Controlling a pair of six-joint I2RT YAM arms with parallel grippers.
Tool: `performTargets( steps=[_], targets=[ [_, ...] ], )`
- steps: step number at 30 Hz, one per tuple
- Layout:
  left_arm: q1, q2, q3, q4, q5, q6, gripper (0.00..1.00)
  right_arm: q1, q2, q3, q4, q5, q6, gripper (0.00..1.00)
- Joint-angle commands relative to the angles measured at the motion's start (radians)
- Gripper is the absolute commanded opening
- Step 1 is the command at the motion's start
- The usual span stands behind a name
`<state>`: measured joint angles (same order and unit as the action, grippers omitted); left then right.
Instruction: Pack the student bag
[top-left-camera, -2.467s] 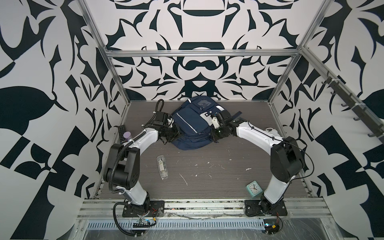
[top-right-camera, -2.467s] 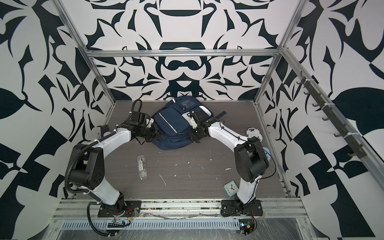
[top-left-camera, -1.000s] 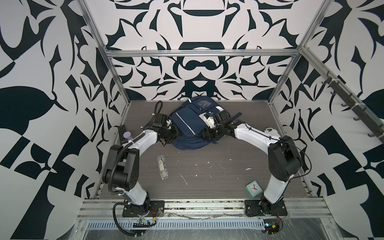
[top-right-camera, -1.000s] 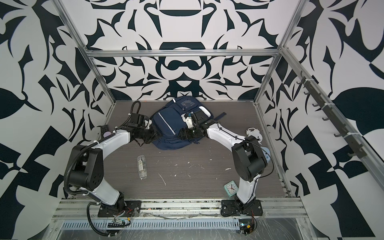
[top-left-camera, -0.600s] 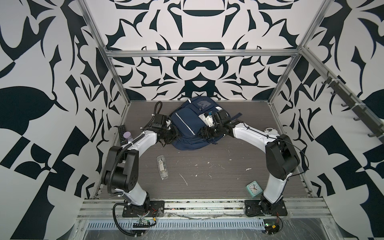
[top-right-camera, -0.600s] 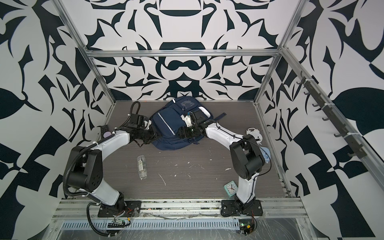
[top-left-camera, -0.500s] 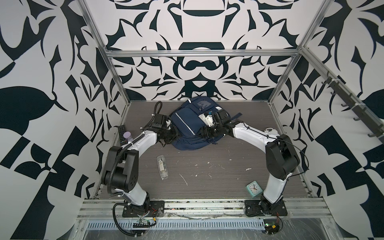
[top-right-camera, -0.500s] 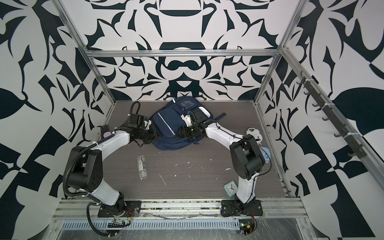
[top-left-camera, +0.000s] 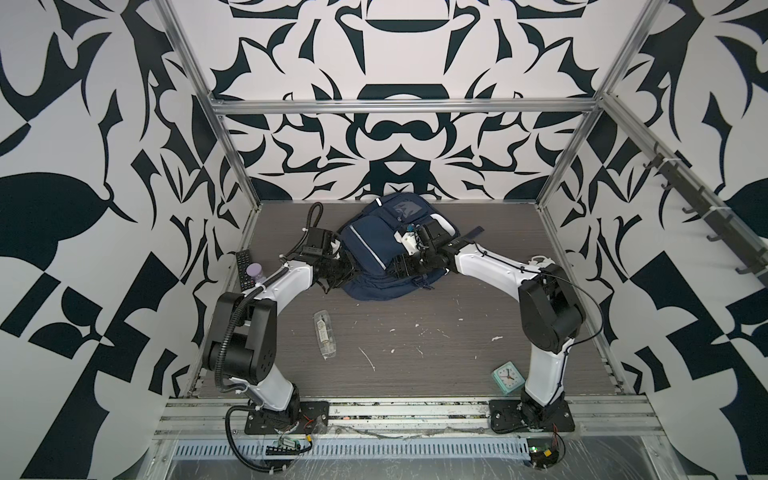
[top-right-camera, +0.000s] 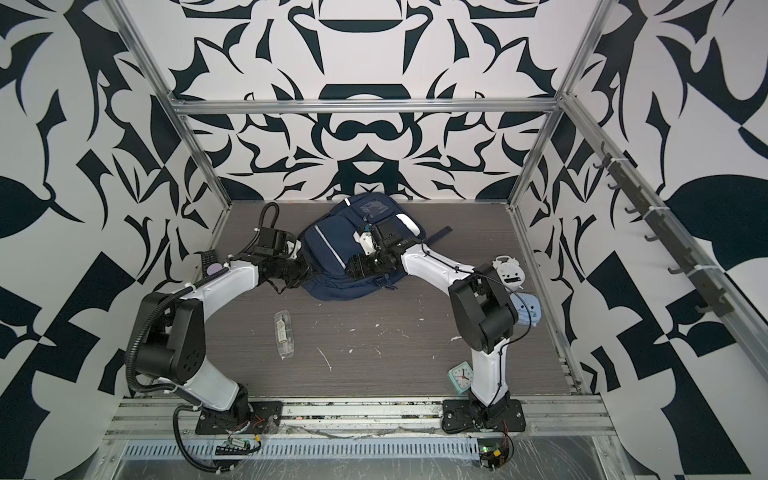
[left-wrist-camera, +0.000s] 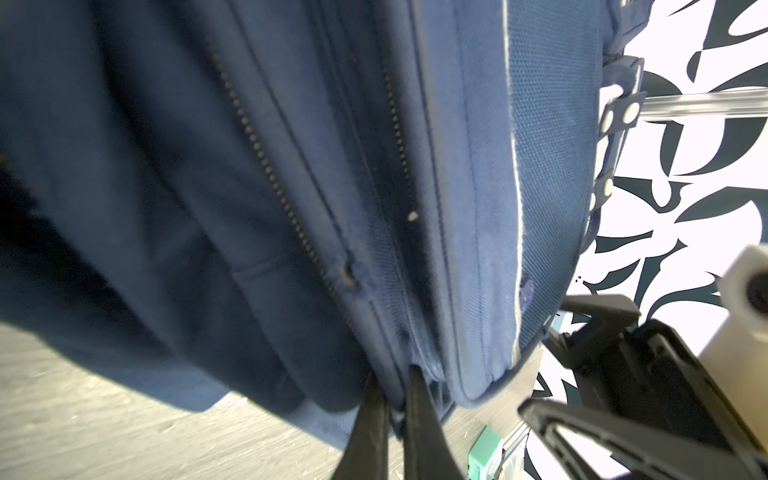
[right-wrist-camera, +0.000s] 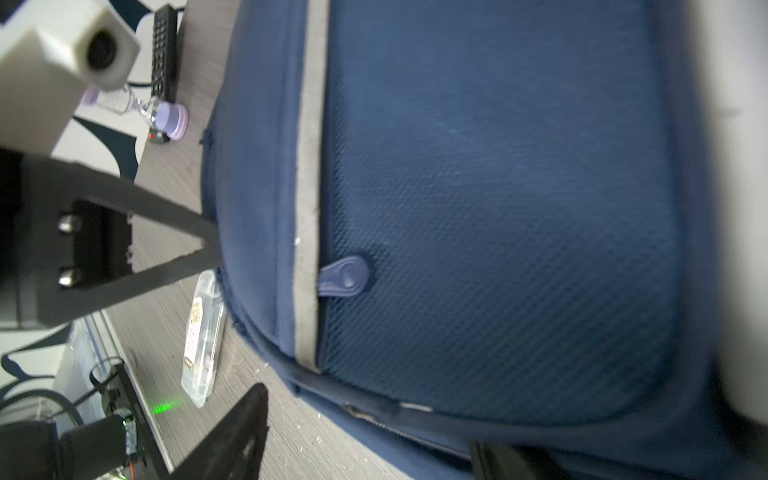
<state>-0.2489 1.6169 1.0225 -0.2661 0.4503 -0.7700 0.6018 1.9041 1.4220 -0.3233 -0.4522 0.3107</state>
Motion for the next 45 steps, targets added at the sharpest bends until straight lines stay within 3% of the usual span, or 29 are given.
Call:
performTargets(
  steps=[1,10,20,23,26,31,39,45],
  targets=[
    [0.002,-0.018,0.018,-0.01,0.012,-0.005,0.0,0.031,-0.073,-0.008,-0.038,-0.026,-0.029,0.72],
    [0.002,-0.004,0.029,-0.005,0.018,-0.003,0.0,0.09,-0.133,-0.025,-0.208,-0.147,-0.132,0.65],
    [0.002,-0.009,0.021,-0.004,0.016,-0.005,0.0,0.104,-0.174,-0.053,-0.132,0.184,-0.12,0.61],
    [0.002,-0.01,0.019,-0.005,0.016,-0.005,0.0,0.095,-0.181,-0.054,-0.076,0.251,-0.119,0.66],
    [0.002,-0.012,0.018,-0.005,0.017,-0.007,0.0,0.078,-0.149,-0.036,-0.034,0.224,-0.12,0.76],
    [0.002,-0.018,0.019,-0.008,0.018,-0.006,0.0,0.067,-0.065,0.011,-0.019,0.195,-0.125,0.78],
    [0.002,-0.014,0.029,-0.016,0.022,-0.005,0.0,0.068,-0.027,-0.017,0.02,0.067,-0.124,0.76],
    [0.002,-0.008,0.025,-0.009,0.021,-0.005,0.0,0.09,-0.096,-0.1,0.021,-0.087,-0.119,0.67]
  ],
)
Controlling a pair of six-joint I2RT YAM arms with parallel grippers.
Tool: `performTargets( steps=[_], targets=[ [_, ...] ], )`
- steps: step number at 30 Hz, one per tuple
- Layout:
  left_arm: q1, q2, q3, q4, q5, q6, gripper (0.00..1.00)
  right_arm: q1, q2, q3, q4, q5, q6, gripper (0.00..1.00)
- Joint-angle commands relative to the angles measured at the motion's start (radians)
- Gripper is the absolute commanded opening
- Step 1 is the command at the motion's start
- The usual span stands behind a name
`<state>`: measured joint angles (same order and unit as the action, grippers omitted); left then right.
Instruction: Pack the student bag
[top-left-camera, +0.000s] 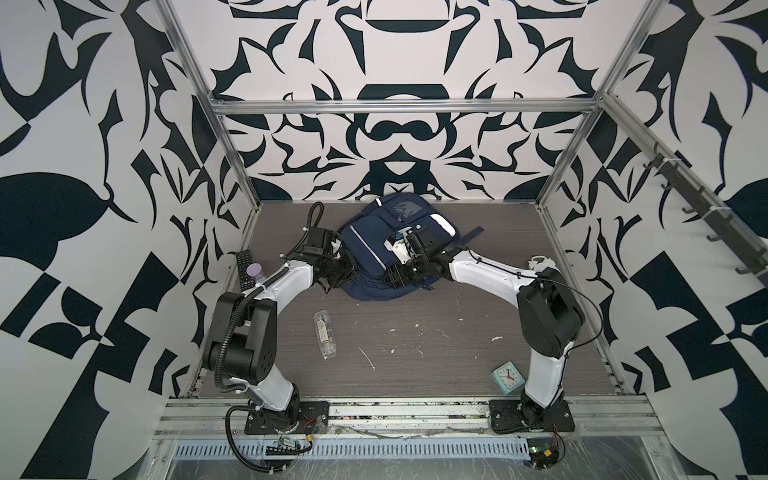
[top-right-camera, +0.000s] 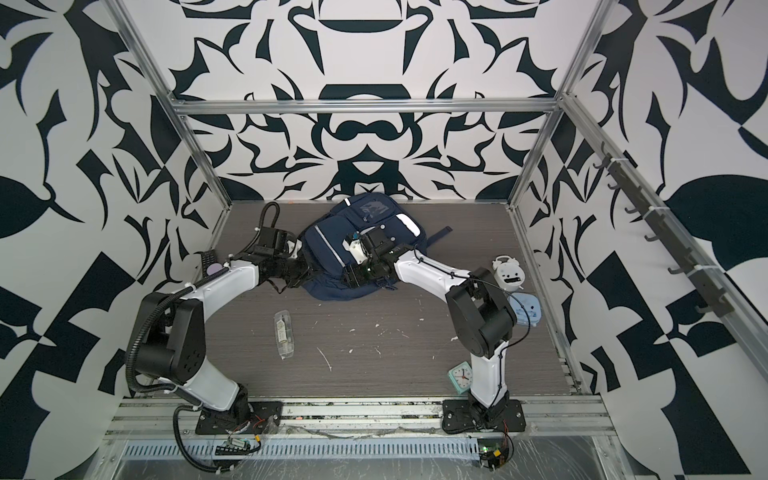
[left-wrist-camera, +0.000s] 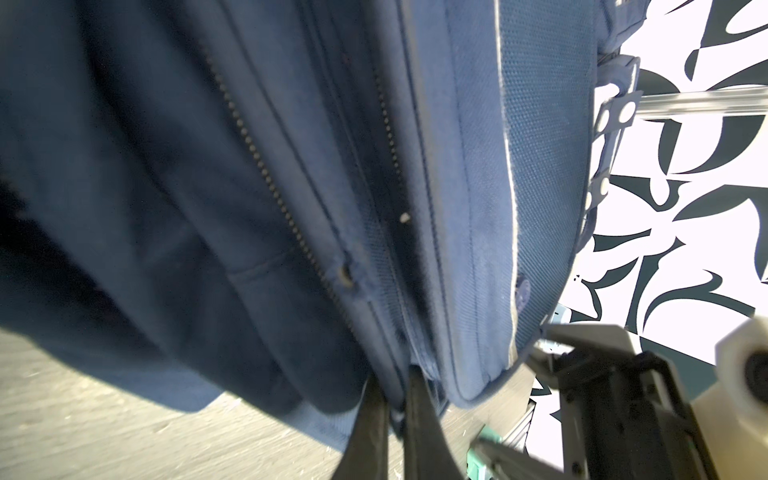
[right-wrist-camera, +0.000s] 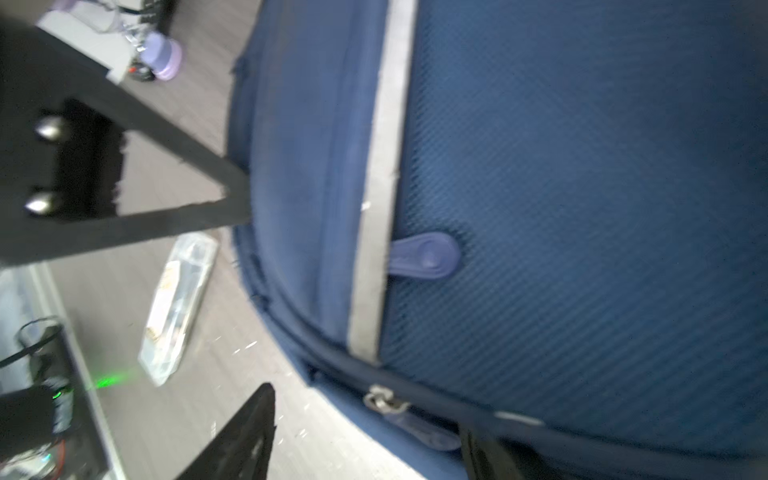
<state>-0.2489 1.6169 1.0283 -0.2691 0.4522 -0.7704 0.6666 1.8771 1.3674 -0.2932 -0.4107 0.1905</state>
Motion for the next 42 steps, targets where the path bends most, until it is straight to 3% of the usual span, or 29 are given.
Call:
performTargets(
  steps=[1,7,12,15,22,37,42],
  targets=[
    [0.002,-0.006,0.018,-0.006,0.02,-0.005,0.0,0.028,-0.082,-0.057,-0.019,-0.141,-0.001,0.65],
    [0.002,-0.003,0.026,-0.007,0.02,-0.004,0.0,0.03,-0.165,-0.121,-0.09,-0.118,-0.028,0.59],
    [0.002,-0.001,0.034,-0.006,0.021,-0.007,0.0,0.03,-0.214,-0.13,-0.073,0.065,0.029,0.58],
    [0.002,-0.005,0.032,-0.006,0.023,-0.01,0.0,0.03,-0.219,-0.123,-0.053,0.176,0.079,0.52],
    [-0.013,-0.018,0.026,-0.005,0.026,-0.012,0.0,0.041,-0.144,-0.054,-0.02,0.296,0.142,0.35],
    [-0.03,-0.028,-0.004,0.002,0.02,-0.013,0.0,0.098,-0.045,0.047,-0.034,0.33,0.136,0.39],
    [-0.029,-0.026,-0.006,0.005,0.022,-0.013,0.0,0.116,-0.001,0.079,-0.067,0.439,0.159,0.41]
  ],
)
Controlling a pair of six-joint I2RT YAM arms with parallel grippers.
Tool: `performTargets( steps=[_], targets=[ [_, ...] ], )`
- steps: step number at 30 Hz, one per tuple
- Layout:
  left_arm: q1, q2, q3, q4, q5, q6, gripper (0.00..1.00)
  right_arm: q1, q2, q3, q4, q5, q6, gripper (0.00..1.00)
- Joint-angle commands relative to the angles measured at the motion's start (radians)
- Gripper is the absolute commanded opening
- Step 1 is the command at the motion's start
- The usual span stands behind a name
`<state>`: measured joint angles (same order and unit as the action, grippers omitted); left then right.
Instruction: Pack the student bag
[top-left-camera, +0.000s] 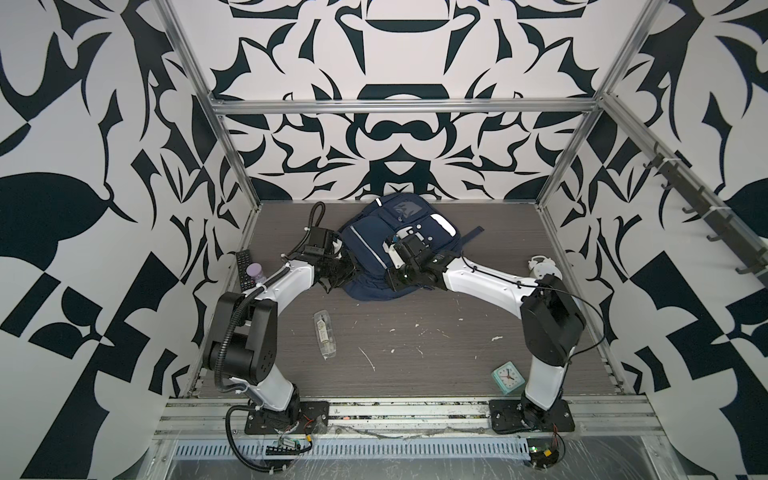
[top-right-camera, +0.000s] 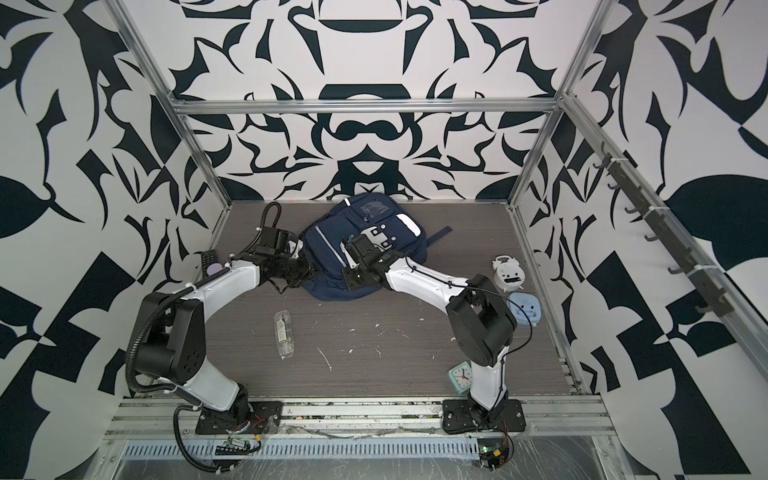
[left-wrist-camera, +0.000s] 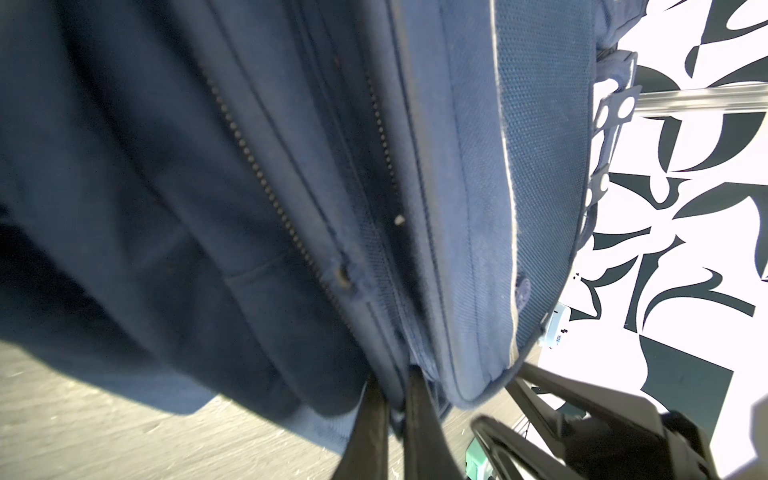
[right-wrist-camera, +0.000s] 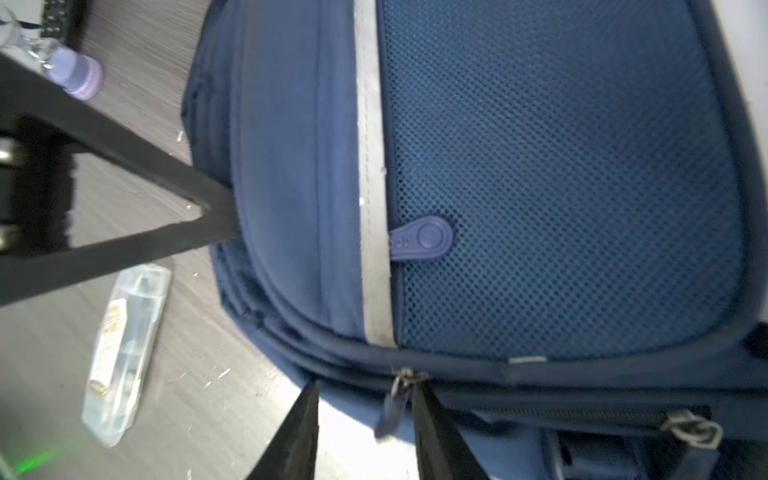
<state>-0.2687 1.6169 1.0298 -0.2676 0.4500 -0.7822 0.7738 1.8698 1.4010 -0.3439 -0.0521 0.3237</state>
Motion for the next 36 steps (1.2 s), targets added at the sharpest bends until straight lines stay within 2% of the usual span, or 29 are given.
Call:
performTargets(
  steps=[1,5,8,19,26,36],
  targets=[
    [-0.009,-0.024,-0.009,0.005,0.025,-0.002,0.0,0.009,0.011,0.047,-0.017,0.093,0.032,0.41],
    [-0.009,-0.022,-0.01,0.007,0.026,-0.003,0.0,0.011,0.02,0.041,-0.017,0.124,0.039,0.39],
    [-0.009,-0.023,-0.01,0.007,0.027,-0.002,0.0,0.012,0.016,0.033,-0.018,0.116,0.037,0.32],
    [-0.009,-0.018,0.0,0.008,0.027,-0.006,0.0,0.017,-0.053,-0.054,0.007,0.094,0.05,0.22],
    [-0.009,-0.018,0.006,0.011,0.029,-0.012,0.0,0.018,-0.059,-0.067,0.023,0.069,0.051,0.08],
    [-0.01,-0.02,0.002,0.02,0.029,-0.022,0.0,0.046,-0.084,-0.048,-0.025,0.025,0.033,0.08]
  ],
)
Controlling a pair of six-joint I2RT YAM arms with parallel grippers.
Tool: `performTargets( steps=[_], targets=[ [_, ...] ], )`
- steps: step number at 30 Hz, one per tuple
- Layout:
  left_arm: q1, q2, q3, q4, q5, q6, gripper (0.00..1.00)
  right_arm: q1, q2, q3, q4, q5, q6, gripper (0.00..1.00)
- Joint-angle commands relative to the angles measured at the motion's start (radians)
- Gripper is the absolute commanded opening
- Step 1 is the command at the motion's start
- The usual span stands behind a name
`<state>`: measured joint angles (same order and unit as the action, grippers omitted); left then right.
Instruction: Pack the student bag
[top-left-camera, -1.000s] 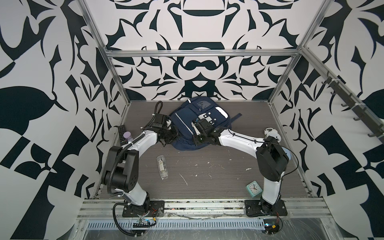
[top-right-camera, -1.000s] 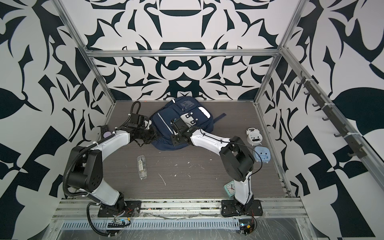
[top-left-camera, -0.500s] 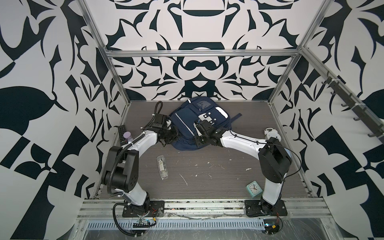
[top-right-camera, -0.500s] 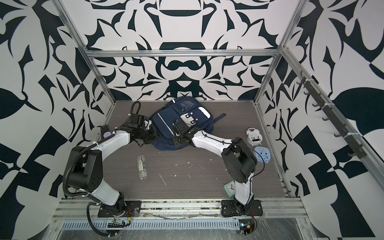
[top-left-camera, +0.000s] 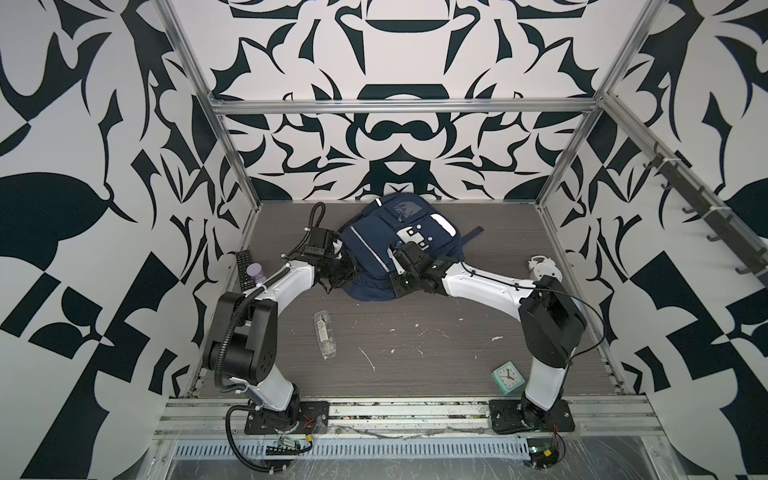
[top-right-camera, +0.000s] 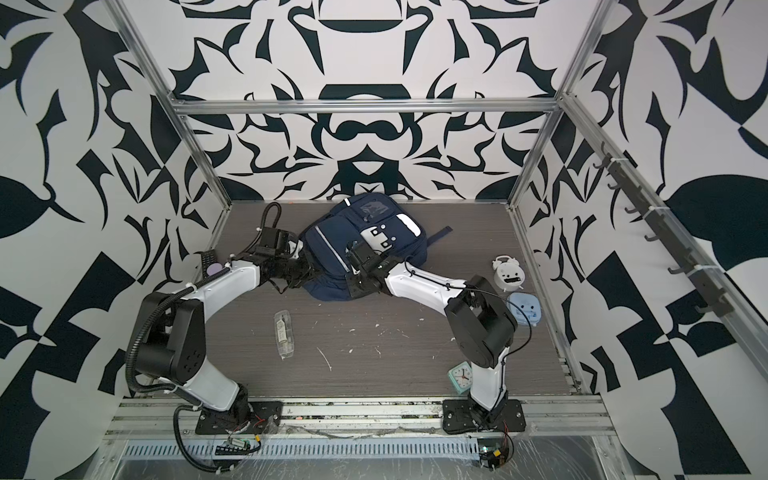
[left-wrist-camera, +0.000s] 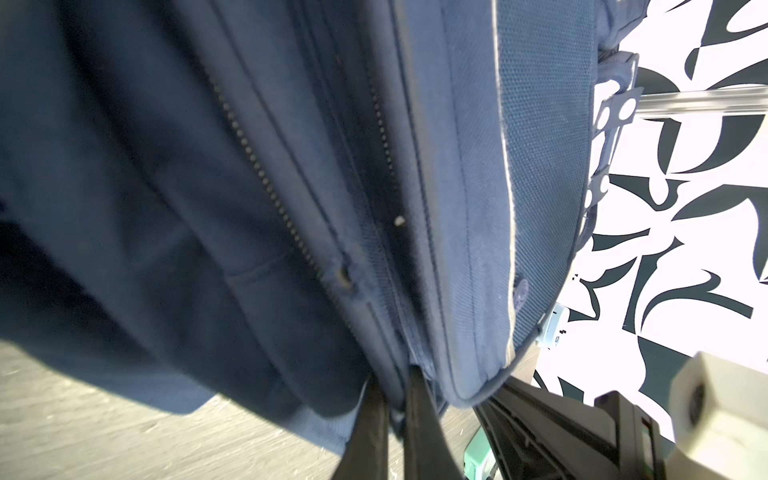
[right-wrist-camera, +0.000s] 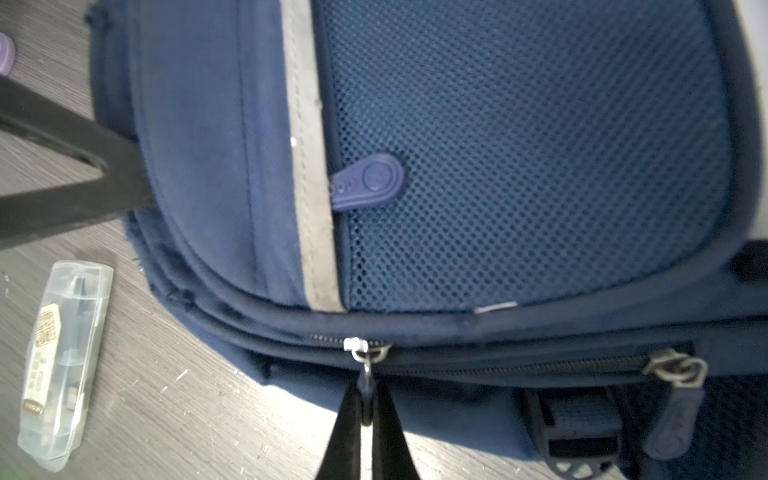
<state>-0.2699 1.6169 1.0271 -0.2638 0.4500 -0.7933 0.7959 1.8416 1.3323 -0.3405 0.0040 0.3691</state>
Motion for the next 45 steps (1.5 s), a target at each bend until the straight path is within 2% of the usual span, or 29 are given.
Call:
performTargets(
  steps=[1,11,17,20,24,26,31,35,45],
  targets=[
    [-0.009,-0.019,0.005,0.018,0.03,-0.012,0.0,0.028,-0.052,0.029,-0.033,-0.046,-0.017,0.08],
    [-0.032,-0.019,0.013,0.023,0.027,-0.024,0.0,0.113,0.062,0.235,-0.076,-0.182,-0.056,0.06],
    [-0.035,-0.032,0.008,0.015,0.021,-0.018,0.0,0.111,0.109,0.303,-0.095,-0.153,-0.047,0.04],
    [-0.032,-0.04,0.011,-0.006,0.017,-0.004,0.09,0.096,0.088,0.269,-0.09,-0.156,-0.034,0.04],
    [-0.004,-0.059,0.018,-0.053,-0.006,0.042,0.33,0.071,0.033,0.19,-0.07,-0.176,-0.015,0.03],
    [0.023,-0.072,0.017,-0.073,-0.009,0.063,0.39,0.058,0.0,0.143,-0.055,-0.187,-0.005,0.03],
    [0.087,-0.119,0.028,-0.109,-0.049,0.109,0.39,0.016,-0.074,0.037,-0.049,-0.208,0.006,0.03],
    [0.106,-0.11,0.056,-0.126,-0.072,0.132,0.39,-0.02,-0.15,-0.045,-0.06,-0.212,0.008,0.03],
    [0.071,0.06,0.149,-0.074,-0.02,0.117,0.36,-0.207,-0.315,-0.214,-0.119,-0.183,0.048,0.03]
  ],
)
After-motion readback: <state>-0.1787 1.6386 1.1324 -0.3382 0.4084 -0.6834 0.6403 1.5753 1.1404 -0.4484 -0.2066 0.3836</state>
